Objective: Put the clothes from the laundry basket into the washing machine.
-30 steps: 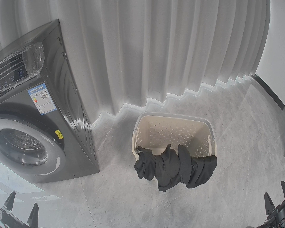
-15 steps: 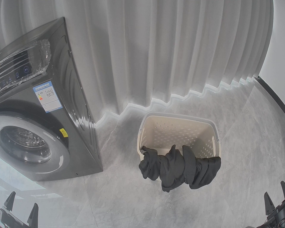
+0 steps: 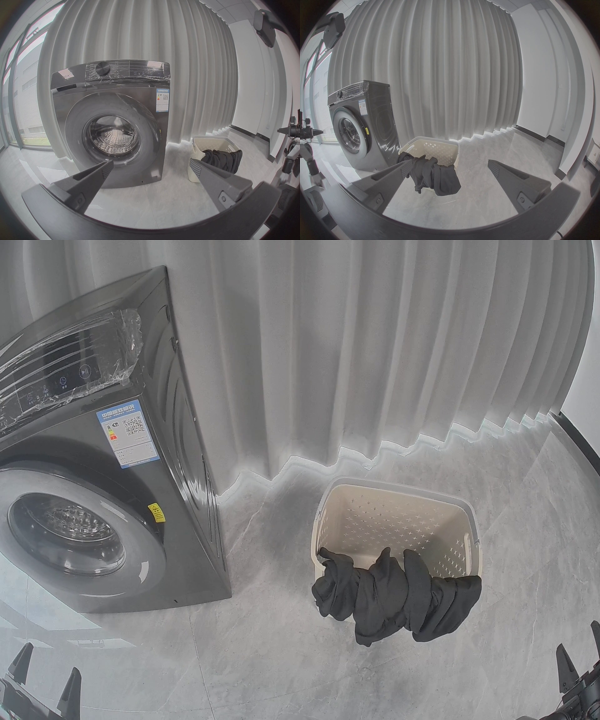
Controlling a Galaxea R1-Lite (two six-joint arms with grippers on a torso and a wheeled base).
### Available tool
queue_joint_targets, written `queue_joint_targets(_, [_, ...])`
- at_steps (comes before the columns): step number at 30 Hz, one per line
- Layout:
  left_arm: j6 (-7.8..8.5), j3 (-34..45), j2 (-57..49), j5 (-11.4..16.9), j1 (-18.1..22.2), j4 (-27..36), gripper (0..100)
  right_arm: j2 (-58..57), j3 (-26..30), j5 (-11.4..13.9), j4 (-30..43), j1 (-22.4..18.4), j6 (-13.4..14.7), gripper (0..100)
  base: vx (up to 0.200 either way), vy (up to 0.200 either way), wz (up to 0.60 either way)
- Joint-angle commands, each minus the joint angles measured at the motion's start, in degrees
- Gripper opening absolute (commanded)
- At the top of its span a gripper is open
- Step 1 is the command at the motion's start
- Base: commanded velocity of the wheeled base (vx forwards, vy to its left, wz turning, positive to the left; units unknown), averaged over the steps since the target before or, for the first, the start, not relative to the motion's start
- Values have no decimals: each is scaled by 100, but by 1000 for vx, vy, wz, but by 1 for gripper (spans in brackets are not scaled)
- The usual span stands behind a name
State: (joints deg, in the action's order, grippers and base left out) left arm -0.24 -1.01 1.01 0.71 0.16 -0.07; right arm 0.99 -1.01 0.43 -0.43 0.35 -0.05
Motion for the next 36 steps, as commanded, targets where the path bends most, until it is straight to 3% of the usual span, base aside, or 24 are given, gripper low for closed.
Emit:
queue_joint_targets(1, [-2, 101, -84, 0, 2, -1, 100, -37, 101, 1, -1, 0, -4, 100, 0, 0, 600])
queue_joint_targets(24, [7, 101, -84, 0, 2, -1, 100, -37, 101, 1, -1, 0, -4, 100, 0, 0, 52])
queue_joint_targets(33, [7, 101, -84, 0, 2, -1, 100, -46, 101, 1, -1, 0, 5, 100, 0, 0, 600])
queue_joint_targets(36, [7, 101, -84, 0, 2, 7, 100, -46, 101, 1, -1, 0, 5, 100, 0, 0, 0])
